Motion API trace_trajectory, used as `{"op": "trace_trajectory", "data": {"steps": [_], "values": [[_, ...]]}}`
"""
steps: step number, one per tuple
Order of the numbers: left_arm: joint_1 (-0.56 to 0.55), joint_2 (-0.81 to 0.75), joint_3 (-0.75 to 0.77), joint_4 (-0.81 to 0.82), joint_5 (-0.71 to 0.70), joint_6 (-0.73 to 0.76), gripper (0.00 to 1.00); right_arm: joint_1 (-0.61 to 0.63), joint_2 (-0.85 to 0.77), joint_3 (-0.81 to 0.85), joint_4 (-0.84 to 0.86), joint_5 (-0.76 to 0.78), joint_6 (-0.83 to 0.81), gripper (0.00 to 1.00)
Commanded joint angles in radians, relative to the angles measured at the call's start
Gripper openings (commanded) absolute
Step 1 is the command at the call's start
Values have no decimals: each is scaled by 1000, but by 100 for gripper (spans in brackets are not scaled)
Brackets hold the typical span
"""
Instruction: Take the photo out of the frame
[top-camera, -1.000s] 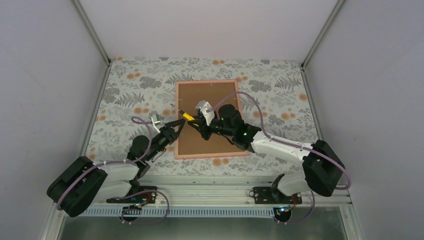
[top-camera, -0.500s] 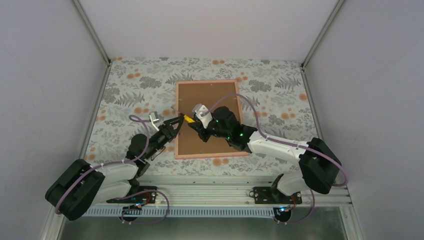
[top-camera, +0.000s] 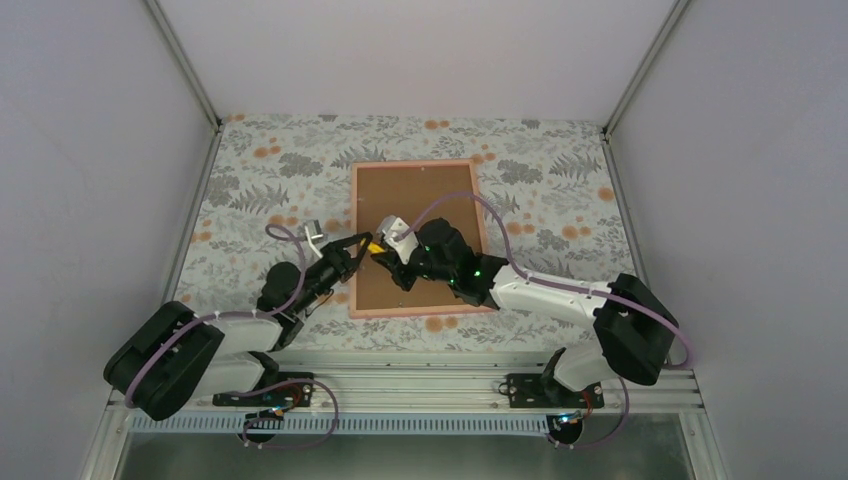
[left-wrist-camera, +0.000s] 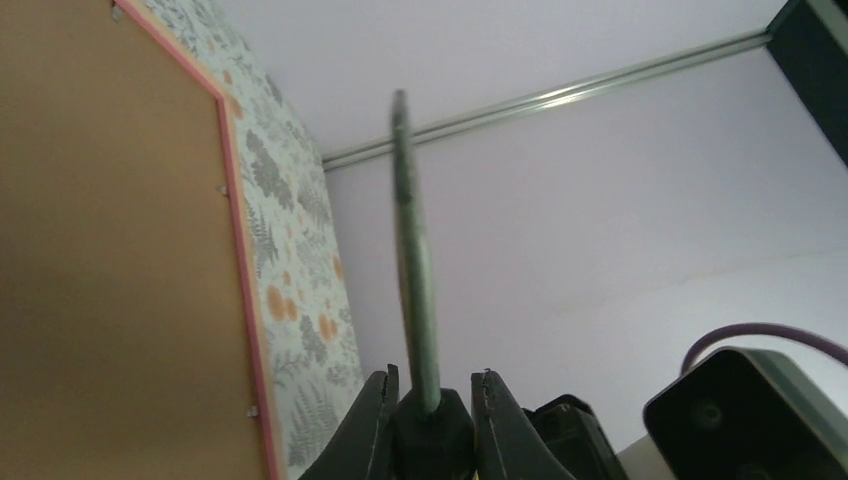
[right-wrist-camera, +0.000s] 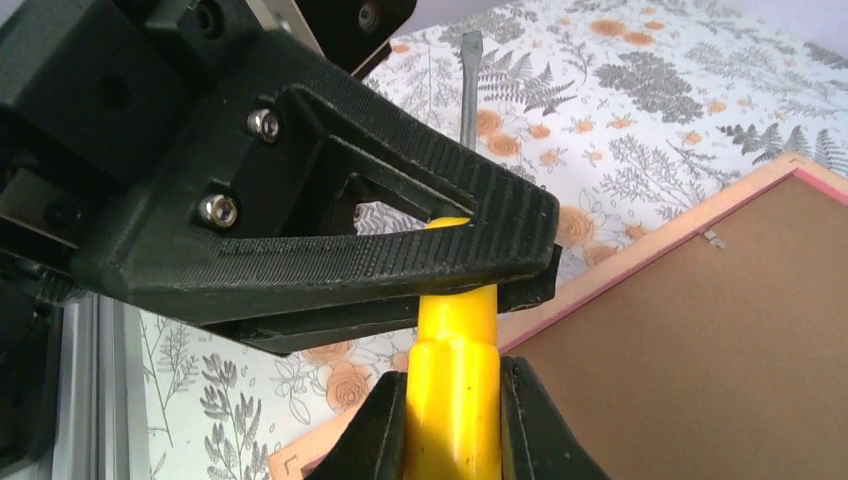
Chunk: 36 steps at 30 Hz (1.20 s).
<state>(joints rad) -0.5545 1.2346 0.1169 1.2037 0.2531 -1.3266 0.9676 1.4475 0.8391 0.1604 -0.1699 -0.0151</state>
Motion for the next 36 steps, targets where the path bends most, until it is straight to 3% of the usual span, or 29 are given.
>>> {"op": "trace_trajectory", "data": {"steps": [1,4,9,24,36], "values": [[14,5,-11,71,7,-20,3,8,-18,-3,82,4,30,14],[18,-5,-26,117,1,-35,2,-8,-49,-40,140,-40,89,28],[22,-30,-38,155,-8,-77,2,-22,-96,-108,258,-96,184,37],[16,-81,-26,149,-17,-117,2,-21,-72,-153,410,-88,221,39],[12,-62,-27,184,-11,-135,2,-19,-33,-122,417,-92,209,28]]}}
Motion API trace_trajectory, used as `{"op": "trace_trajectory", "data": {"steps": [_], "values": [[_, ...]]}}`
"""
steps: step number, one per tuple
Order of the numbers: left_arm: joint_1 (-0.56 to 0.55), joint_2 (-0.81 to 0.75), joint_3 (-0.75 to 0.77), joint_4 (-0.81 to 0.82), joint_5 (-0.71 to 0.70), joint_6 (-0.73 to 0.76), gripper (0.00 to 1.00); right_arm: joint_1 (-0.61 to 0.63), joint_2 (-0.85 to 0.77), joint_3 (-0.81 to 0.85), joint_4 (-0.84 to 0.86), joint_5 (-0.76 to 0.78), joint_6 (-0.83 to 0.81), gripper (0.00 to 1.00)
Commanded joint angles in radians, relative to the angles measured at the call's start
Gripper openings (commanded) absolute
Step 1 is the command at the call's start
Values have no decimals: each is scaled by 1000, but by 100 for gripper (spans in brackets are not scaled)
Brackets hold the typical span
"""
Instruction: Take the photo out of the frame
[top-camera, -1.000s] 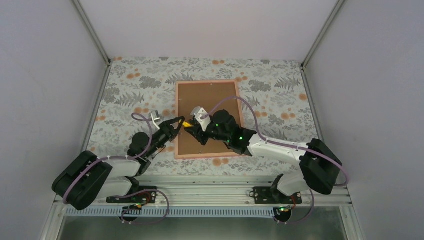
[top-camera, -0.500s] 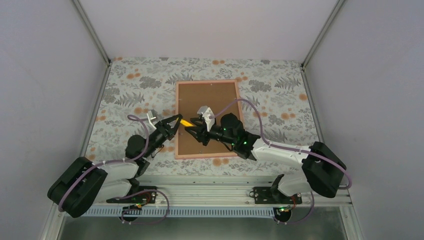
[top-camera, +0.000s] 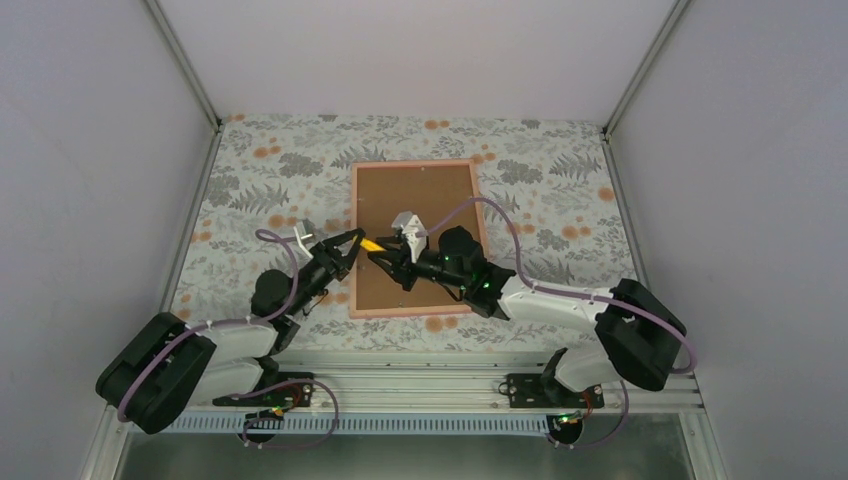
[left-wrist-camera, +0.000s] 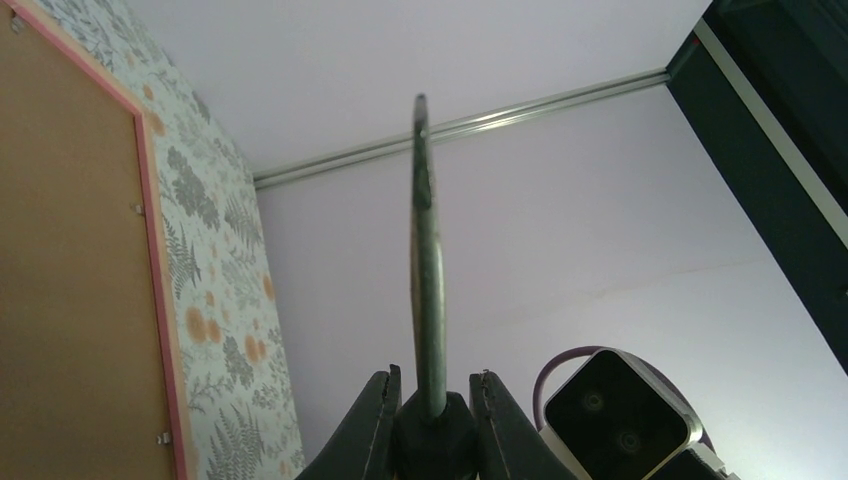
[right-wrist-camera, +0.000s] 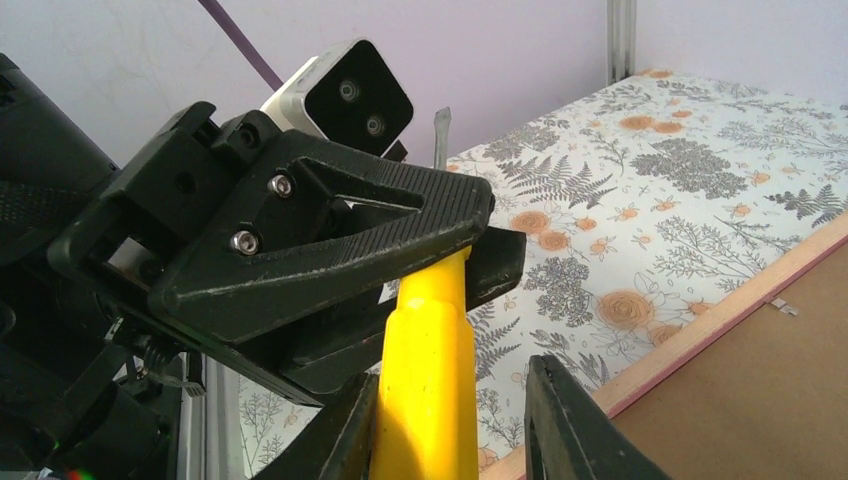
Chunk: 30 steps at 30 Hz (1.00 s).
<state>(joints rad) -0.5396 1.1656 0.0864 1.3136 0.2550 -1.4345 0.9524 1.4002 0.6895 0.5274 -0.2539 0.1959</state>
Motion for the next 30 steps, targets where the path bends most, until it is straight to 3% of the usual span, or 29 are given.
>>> {"op": "trace_trajectory", "data": {"steps": [1,9,16,21,25,30], "values": [[-3,8,4,70,-11,-29,2,-4,16,29,54,-10,-1,28],[-5,37,-4,91,-4,-56,2,-3,17,43,48,-11,-11,23],[-10,64,-7,123,4,-67,3,-4,16,55,6,7,-37,4],[-6,34,-29,56,-2,-34,32,-12,-10,64,-103,54,-79,4],[10,-48,-26,-194,0,64,53,-36,-32,75,-218,69,-103,4],[52,-159,28,-597,19,233,59,-58,-39,62,-323,60,-107,4]]}}
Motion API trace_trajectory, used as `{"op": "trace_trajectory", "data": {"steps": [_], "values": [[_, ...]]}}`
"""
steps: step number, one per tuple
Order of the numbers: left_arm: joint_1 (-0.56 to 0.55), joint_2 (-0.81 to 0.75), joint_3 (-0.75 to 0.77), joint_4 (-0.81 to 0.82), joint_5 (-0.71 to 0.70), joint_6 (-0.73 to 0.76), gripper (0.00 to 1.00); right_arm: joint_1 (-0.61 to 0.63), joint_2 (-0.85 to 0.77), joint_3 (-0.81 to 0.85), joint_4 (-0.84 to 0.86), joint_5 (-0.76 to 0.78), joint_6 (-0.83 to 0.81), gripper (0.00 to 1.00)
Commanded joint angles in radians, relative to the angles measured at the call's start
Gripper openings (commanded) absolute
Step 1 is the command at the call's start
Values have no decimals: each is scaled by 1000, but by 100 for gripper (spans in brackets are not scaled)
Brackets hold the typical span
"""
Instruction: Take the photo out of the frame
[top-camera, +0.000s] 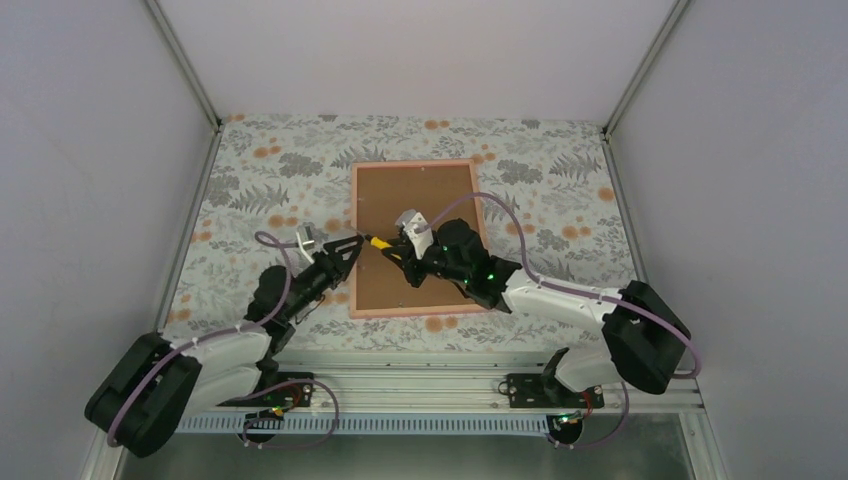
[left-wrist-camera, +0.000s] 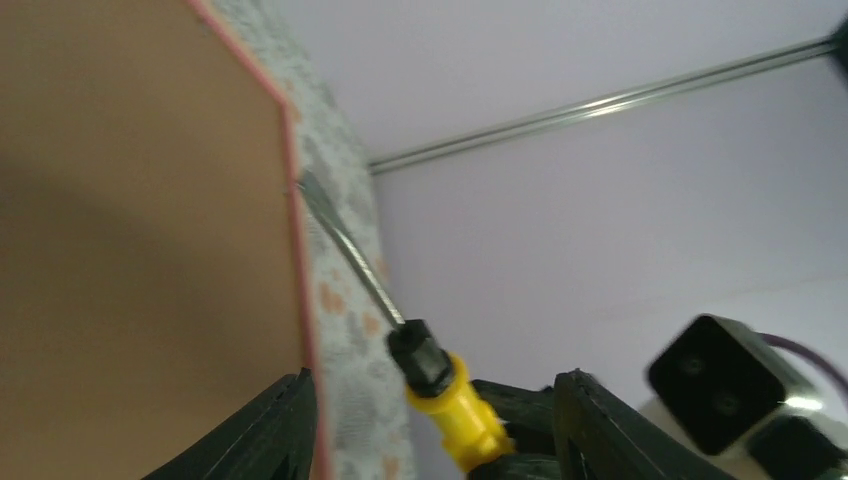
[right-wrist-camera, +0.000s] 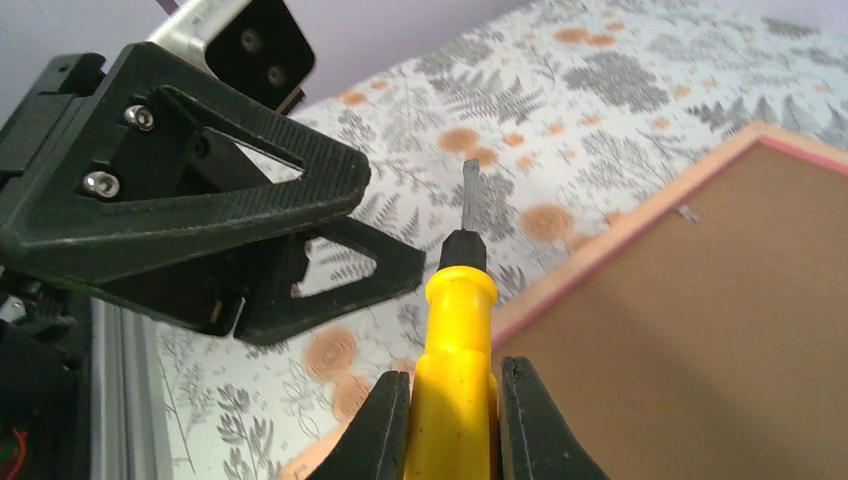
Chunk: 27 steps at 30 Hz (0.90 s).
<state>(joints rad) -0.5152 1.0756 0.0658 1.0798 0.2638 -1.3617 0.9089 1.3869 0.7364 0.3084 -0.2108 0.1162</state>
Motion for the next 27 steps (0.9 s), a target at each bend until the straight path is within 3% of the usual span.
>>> {"op": "trace_trajectory", "data": {"steps": [1,5,11,16,27], "values": [[33,-90,78,-479,2,210,59,-15,-21,13,-116,16,-27,4],[36,-136,228,-885,-105,417,62,-15,-2,-1,-135,8,-21,4],[44,-88,344,-1204,-247,562,63,-15,52,-8,-144,-9,-7,4],[48,36,371,-1250,-257,609,58,-15,95,-4,-169,-33,0,4],[52,210,343,-1128,-138,635,40,1,172,-28,-151,-74,7,4]]}}
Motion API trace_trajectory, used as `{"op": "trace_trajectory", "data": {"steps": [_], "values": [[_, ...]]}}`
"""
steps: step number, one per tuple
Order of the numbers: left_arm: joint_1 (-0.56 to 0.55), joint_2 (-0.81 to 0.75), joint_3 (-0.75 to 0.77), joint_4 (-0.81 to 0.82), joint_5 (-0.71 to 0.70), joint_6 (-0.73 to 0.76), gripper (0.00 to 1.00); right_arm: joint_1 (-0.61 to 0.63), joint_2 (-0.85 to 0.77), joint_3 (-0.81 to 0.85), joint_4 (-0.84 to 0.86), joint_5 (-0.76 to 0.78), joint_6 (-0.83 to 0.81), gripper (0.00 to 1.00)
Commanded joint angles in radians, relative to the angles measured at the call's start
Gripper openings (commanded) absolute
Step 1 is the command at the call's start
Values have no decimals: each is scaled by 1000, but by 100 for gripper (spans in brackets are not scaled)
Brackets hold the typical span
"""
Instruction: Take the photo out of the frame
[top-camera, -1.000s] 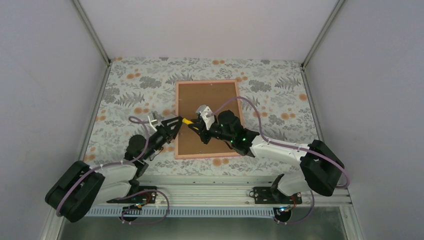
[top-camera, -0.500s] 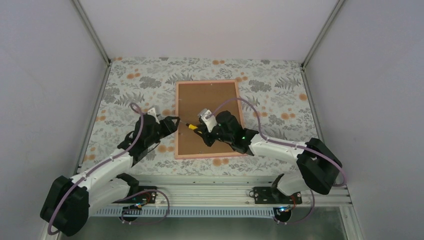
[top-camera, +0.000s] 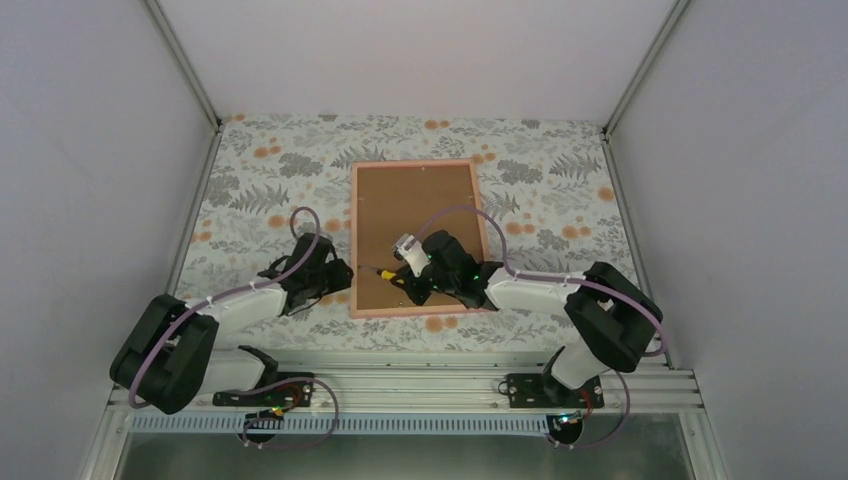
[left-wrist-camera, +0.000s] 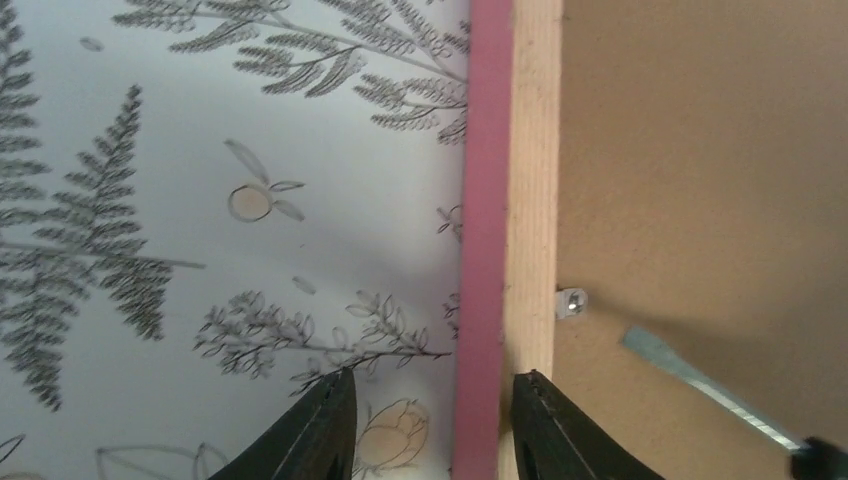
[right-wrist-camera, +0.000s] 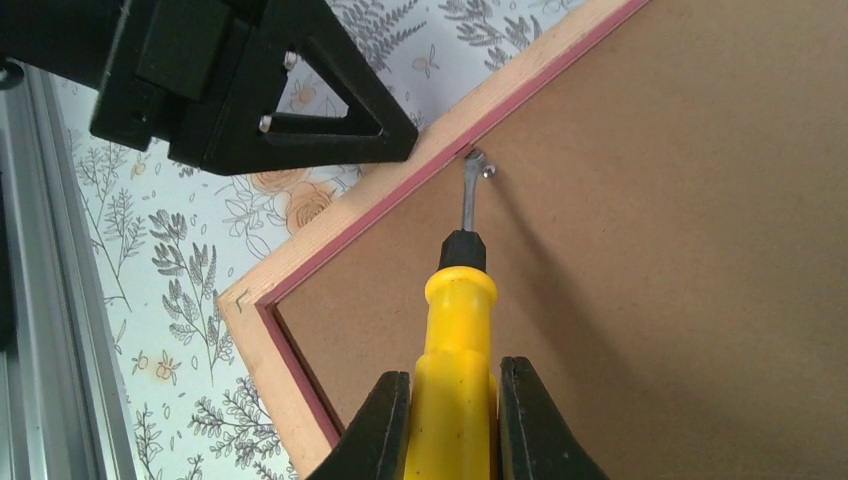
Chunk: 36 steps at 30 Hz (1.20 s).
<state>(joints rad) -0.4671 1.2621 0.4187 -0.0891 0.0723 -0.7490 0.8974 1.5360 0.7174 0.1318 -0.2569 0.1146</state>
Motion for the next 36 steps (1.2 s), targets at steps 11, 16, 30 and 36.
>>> {"op": "trace_trajectory", "data": {"steps": [11,16,30,36], "values": [[2,38,-50,81,110,8,39,16,78,-8,63,-48,21,4],[-2,81,-61,101,134,6,33,16,85,-5,77,1,40,4],[-19,73,-106,100,141,-9,12,21,104,4,157,22,97,4],[-40,72,-105,98,134,-23,9,36,83,-13,199,159,172,4]]}}
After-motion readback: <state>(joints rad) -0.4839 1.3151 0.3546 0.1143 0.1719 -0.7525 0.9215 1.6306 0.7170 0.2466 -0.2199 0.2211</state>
